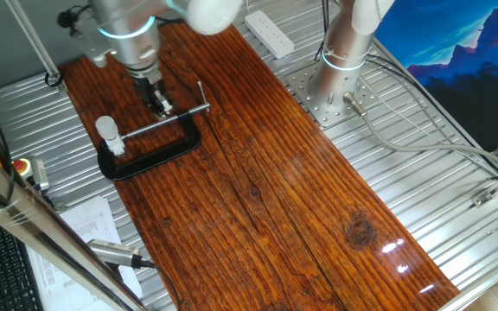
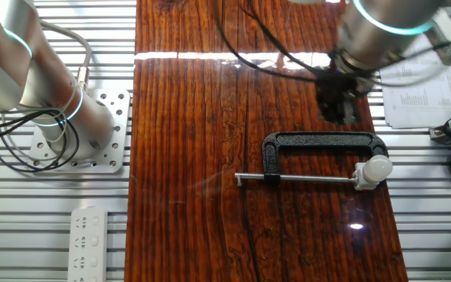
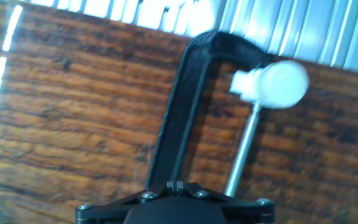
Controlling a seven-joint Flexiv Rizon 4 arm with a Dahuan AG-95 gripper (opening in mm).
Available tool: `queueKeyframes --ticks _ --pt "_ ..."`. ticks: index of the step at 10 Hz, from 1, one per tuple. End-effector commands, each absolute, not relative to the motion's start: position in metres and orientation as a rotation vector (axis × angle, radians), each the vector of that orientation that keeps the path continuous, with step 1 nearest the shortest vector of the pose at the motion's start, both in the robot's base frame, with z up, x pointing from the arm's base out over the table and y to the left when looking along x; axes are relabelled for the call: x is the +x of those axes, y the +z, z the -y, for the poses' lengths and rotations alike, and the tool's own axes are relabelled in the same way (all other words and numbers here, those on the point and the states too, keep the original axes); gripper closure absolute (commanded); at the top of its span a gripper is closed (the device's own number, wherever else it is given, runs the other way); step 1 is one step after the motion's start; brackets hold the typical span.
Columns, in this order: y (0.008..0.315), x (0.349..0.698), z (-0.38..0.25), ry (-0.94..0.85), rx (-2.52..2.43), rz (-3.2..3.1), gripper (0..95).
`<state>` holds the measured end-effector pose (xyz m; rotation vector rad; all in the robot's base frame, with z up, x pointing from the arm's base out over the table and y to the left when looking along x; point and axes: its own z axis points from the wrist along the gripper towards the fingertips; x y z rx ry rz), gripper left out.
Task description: Take out the light bulb by rotating it
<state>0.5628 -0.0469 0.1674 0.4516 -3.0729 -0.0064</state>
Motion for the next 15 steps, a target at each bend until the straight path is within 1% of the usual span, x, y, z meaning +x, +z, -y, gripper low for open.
queueKeyframes --ticks 1,3,6,8,13,15 --pt "0.1692 0.5735 0.0557 -0.003 0.458 3.074 95.0" --pt "0.1693 0.5781 0.0614 -0.002 0.434 3.081 95.0" --pt "0.1693 0.5779 0.0614 -0.011 0.325 3.089 95.0" --pt "0.1703 0.5776 0.0609 -0.033 0.301 3.104 95.0" --pt "0.1698 0.5779 0.0611 -0.026 0.271 3.093 95.0" --pt "0.1698 0.5779 0.0611 -0.078 0.208 3.079 95.0"
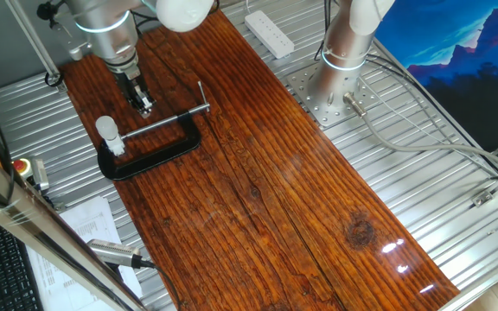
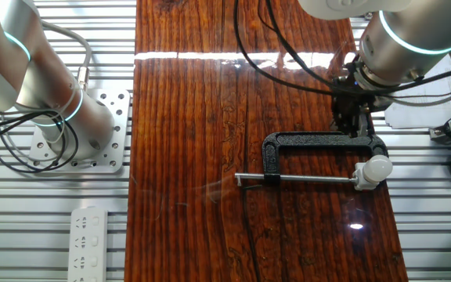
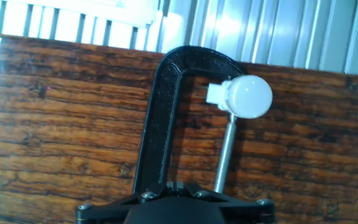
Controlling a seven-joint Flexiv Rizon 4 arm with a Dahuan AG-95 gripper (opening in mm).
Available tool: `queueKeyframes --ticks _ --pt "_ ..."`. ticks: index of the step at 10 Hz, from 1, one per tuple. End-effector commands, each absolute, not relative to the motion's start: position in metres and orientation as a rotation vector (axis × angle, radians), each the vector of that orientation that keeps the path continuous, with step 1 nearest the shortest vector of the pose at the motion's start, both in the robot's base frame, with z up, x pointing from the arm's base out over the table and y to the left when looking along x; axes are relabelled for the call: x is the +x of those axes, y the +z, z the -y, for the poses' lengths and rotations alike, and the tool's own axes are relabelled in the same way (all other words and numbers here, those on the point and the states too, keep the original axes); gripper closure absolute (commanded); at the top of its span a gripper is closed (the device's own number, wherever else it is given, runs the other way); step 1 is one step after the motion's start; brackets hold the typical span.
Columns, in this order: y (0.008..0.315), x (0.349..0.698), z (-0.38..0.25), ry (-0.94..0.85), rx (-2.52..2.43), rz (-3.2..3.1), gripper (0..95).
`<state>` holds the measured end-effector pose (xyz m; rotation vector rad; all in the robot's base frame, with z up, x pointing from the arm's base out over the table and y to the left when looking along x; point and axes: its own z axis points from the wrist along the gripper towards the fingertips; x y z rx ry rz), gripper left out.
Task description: Take out the light bulb by rotating it
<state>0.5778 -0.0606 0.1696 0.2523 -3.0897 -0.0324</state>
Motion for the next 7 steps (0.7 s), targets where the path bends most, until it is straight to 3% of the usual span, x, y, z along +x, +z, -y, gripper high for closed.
queueKeyframes --ticks 1,7 --pt "0.1698 0.5779 0.0611 -0.080 0.153 3.085 95.0" --pt "0.1698 0.5779 0.0611 -0.016 -0.042 3.067 95.0"
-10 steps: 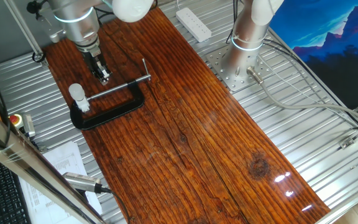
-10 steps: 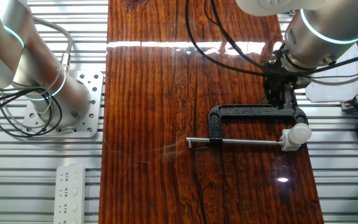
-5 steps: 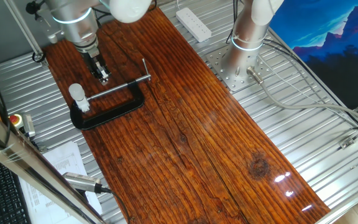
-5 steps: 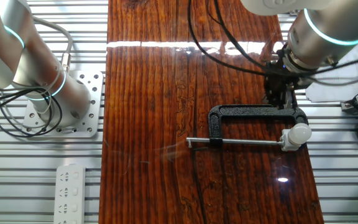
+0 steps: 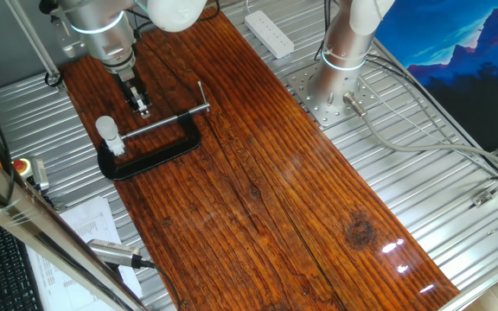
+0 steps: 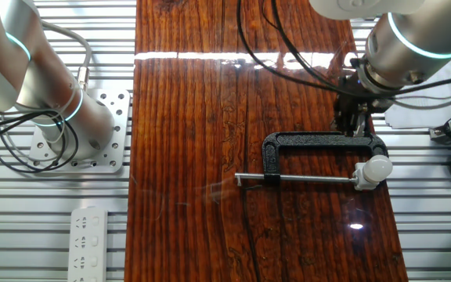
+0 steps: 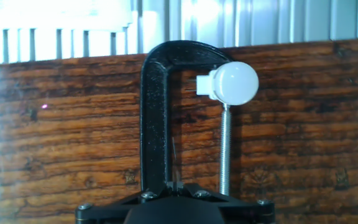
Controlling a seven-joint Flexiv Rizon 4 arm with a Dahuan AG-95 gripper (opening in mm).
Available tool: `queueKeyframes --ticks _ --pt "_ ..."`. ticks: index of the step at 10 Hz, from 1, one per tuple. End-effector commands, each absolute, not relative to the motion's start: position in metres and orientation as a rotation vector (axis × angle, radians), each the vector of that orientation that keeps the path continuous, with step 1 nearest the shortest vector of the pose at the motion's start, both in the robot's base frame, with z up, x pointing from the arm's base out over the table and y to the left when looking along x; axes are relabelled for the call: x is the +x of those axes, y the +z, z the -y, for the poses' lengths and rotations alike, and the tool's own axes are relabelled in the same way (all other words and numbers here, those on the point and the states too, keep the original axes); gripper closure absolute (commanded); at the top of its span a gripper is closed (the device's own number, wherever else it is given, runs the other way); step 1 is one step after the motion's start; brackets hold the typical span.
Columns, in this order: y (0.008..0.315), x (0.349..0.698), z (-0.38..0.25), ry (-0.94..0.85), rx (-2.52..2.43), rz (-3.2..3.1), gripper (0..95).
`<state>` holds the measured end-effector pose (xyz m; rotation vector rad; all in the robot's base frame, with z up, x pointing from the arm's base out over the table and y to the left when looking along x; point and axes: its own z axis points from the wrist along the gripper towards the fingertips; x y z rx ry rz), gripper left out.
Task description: Take out the light bulb by rotating it
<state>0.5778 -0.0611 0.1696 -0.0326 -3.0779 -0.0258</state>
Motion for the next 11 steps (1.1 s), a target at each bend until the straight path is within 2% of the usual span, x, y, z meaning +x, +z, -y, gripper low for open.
queueKeyframes --ticks 1,4,6,11 --pt "0.170 0.578 0.061 -0.008 -0.045 3.071 95.0" --pt "0.165 0.583 0.064 0.005 -0.033 3.095 95.0" --pt "0.162 0.599 0.074 0.010 -0.020 3.102 95.0" --pt "0.172 0.665 0.109 0.002 0.100 3.094 95.0"
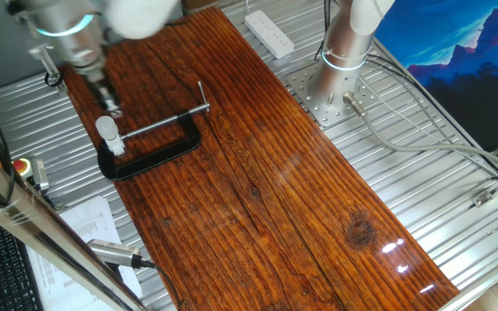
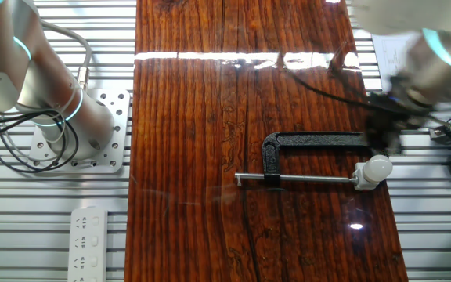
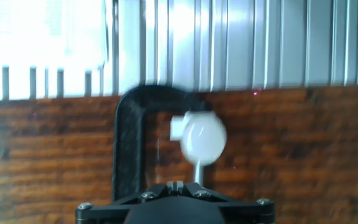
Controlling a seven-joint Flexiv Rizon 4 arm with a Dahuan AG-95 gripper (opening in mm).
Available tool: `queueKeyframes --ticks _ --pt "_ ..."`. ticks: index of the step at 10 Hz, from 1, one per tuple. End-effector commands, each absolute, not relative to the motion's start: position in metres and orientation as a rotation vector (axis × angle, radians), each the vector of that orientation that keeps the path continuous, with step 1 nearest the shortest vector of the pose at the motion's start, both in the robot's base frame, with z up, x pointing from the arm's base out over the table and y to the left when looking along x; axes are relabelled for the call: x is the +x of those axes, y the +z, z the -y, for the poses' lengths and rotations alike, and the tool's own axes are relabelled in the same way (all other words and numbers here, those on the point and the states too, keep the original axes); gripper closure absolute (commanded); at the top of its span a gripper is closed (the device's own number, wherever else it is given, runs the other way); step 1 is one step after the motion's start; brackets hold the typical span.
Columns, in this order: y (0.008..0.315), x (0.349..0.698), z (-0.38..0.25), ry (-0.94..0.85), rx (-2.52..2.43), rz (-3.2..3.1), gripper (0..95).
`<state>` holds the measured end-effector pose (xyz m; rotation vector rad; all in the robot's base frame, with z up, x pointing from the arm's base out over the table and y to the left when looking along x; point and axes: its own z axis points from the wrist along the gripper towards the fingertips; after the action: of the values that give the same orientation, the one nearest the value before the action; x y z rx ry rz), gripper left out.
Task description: Take out the light bulb by rotating it
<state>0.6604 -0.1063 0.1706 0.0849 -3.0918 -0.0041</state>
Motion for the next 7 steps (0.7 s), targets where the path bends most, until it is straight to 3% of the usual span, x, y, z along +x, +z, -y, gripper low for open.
queueKeyframes --ticks 1,7 --pt "0.170 0.673 0.108 0.012 0.095 3.094 95.0" --pt "0.157 0.678 0.115 -0.020 0.287 3.076 95.0"
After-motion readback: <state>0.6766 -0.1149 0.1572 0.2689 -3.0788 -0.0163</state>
